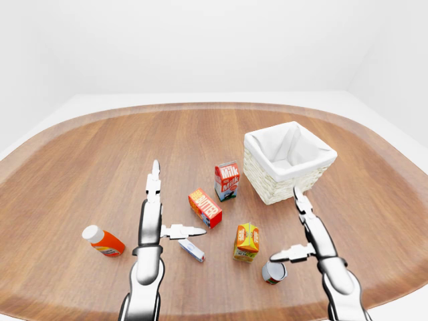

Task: Pick up the alphabet soup and the tomato sauce, and put them in the basket.

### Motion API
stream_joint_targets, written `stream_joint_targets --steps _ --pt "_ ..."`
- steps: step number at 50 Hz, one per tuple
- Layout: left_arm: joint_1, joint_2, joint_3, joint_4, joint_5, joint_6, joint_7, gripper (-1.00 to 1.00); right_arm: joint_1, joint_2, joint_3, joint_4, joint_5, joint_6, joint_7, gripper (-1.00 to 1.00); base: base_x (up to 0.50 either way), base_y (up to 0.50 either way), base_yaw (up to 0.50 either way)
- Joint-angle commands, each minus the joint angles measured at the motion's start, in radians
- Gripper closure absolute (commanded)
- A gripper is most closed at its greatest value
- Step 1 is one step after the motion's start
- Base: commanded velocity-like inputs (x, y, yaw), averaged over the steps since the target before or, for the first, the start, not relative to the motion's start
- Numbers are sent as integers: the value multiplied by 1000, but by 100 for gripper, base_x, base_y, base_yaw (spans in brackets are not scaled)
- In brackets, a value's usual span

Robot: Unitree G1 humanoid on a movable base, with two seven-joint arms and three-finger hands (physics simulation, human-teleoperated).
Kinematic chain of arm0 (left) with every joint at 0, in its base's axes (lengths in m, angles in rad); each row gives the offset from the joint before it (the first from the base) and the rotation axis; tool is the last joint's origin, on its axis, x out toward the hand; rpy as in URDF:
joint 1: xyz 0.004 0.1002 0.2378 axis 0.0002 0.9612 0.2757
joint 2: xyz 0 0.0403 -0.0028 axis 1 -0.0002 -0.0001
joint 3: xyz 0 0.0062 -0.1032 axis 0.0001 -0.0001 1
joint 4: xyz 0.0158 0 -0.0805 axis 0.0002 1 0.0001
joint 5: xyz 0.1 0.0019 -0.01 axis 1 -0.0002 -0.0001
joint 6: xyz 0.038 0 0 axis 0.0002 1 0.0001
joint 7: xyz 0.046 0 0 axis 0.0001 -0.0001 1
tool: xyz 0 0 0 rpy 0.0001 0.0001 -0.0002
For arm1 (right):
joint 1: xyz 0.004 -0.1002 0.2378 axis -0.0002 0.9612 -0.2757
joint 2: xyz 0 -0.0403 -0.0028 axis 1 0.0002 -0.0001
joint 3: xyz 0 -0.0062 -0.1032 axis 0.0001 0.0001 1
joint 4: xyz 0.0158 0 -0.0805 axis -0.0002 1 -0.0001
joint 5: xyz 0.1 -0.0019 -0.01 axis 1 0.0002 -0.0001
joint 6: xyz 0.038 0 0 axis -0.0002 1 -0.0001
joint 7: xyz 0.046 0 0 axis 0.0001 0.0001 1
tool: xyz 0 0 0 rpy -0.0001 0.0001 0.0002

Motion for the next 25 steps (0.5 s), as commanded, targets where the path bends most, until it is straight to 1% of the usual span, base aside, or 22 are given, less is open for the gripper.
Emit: stream_joint_targets --steps 1,25 --pt "3 0 5 -7 -15 0 0 -100 19 6 8 46 -15 0 -10 -100 0 0 0" --pt "7 0 3 -6 -11 0 0 -100 48 8 38 99 -46 0 -37 -100 0 0 0"
